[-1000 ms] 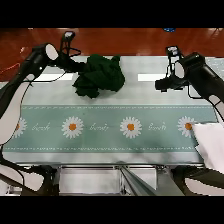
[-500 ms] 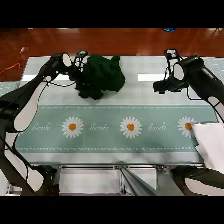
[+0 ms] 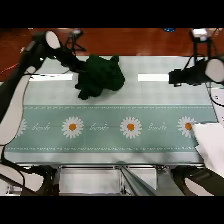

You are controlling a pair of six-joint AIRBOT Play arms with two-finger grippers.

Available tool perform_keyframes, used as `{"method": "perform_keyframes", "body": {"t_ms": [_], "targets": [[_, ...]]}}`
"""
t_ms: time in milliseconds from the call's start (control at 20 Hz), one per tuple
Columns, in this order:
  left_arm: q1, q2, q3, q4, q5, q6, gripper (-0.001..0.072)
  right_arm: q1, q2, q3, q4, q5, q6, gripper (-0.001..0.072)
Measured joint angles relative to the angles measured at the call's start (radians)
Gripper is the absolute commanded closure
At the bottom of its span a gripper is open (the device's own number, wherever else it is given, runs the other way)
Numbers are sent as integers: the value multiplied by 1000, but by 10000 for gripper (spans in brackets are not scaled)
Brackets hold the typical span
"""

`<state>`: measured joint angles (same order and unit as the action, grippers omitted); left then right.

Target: Fold the shirts.

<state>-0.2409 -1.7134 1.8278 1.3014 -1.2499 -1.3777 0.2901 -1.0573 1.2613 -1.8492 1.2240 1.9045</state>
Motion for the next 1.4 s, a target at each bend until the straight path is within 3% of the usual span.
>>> {"method": "perform_keyframes", "body": {"t_ms": [400,900,1100,1400], "targets": [[-3,322,218,-46,43,-37,687,0,294,0,85,27,-39,303],[-27,618,227,-285,178,-35,687,0,462,0,148,59,-68,303],[-156,752,-32,-334,250,-28,687,0,477,-2,167,67,-68,303],[-299,951,-753,-426,482,-29,686,0,483,-42,194,75,-57,303]]}}
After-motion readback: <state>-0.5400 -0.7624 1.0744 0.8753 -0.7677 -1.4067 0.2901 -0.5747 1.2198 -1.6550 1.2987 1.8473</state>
